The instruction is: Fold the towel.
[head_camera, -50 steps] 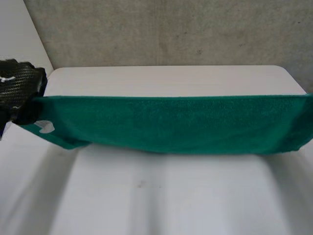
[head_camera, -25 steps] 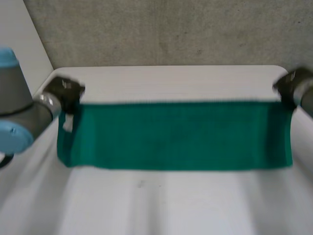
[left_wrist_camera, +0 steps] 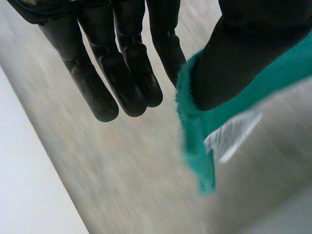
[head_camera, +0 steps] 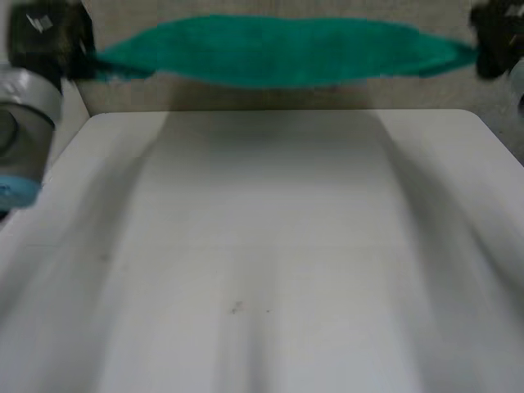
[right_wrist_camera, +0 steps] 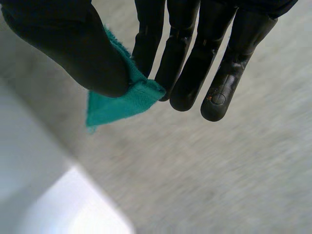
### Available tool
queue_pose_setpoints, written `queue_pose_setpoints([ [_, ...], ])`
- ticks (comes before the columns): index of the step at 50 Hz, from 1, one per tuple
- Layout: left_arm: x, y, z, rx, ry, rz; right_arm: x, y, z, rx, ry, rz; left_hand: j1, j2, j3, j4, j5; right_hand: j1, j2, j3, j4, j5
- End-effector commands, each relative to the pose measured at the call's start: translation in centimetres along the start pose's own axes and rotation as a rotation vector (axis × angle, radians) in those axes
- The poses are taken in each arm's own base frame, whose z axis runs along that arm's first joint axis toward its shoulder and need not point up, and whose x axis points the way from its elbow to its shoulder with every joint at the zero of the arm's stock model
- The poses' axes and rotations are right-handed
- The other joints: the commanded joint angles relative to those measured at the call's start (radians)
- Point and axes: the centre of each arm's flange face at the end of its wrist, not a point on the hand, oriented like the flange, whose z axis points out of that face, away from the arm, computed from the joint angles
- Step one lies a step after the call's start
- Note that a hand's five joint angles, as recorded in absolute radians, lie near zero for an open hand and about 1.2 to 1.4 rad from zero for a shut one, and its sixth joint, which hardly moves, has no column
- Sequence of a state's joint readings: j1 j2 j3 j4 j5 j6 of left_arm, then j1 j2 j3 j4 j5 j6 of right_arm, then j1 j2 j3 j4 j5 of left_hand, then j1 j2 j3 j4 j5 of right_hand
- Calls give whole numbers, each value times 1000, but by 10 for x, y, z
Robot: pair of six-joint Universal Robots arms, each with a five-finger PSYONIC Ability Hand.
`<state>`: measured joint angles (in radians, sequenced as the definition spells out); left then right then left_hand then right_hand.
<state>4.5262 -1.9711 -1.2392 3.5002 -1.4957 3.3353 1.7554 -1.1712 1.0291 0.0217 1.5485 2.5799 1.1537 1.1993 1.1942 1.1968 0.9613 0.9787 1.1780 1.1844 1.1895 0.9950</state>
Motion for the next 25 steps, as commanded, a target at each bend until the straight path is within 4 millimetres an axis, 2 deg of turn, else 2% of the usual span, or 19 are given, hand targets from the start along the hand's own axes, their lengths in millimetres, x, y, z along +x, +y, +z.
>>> queue_pose_setpoints([
  [1, 23, 80, -29, -236, 61, -9, -50, 74, -2, -221, -159, -29, 243, 197, 202, 199, 260, 418, 218, 212, 207, 227],
  [4, 26, 95, -37, -285, 71, -12, -64, 101, -7, -314, -210, -27, 243, 197, 202, 199, 260, 418, 218, 212, 207, 227],
  [5, 31, 114, -50, -352, 85, -14, -64, 101, -8, -314, -210, -27, 243, 197, 202, 199, 260, 418, 218, 212, 207, 227],
  [6, 32, 119, -56, -378, 91, -15, -66, 107, -10, -342, -223, -28, 243, 197, 202, 199, 260, 418, 218, 212, 207, 227],
  [7, 33, 124, -61, -400, 94, -14, -72, 122, -19, -425, -265, -26, 243, 197, 202, 199, 260, 418, 218, 212, 207, 227],
  [10, 36, 136, -86, -491, 115, 3, -79, 131, -36, -511, -330, -35, 243, 197, 202, 199, 260, 418, 218, 212, 207, 227],
  [11, 35, 139, -95, -525, 120, 16, -81, 136, -49, -566, -376, -59, 243, 197, 202, 199, 260, 418, 218, 212, 207, 227],
  [12, 37, 139, -114, -580, 149, 58, -82, 138, -58, -597, -405, -79, 243, 197, 202, 199, 260, 418, 218, 212, 207, 227],
  [14, 35, 131, -131, -621, 176, 118, -82, 136, -76, -631, -459, -143, 243, 197, 202, 199, 260, 418, 218, 212, 207, 227],
  [15, 33, 127, -140, -641, 190, 154, -76, 131, -97, -652, -512, -234, 243, 197, 202, 199, 260, 418, 218, 212, 207, 227],
  [16, 30, 120, -156, -683, 223, 225, -74, 130, -108, -664, -542, -286, 243, 197, 202, 199, 260, 418, 218, 212, 207, 227],
  [18, 26, 116, -173, -737, 260, 296, -67, 132, -128, -688, -590, -383, 243, 197, 202, 199, 260, 418, 218, 212, 207, 227],
  [19, 24, 115, -181, -769, 279, 327, -57, 134, -143, -708, -617, -464, 243, 197, 202, 199, 260, 418, 218, 212, 207, 227],
  [20, 22, 112, -196, -819, 320, 381, -52, 136, -147, -711, -619, -496, 243, 197, 202, 199, 260, 418, 218, 212, 207, 227],
  [21, 21, 109, -202, -834, 336, 405, -48, 135, -149, -705, -616, -525, 243, 197, 202, 199, 260, 418, 218, 212, 207, 227],
  [23, 20, 103, -208, -841, 359, 447, -35, 137, -147, -705, -561, -544, 243, 197, 202, 199, 260, 418, 218, 212, 207, 227],
  [25, 19, 96, -207, -816, 364, 472, -32, 136, -143, -694, -533, -536, 243, 197, 202, 199, 260, 418, 218, 212, 207, 227],
])
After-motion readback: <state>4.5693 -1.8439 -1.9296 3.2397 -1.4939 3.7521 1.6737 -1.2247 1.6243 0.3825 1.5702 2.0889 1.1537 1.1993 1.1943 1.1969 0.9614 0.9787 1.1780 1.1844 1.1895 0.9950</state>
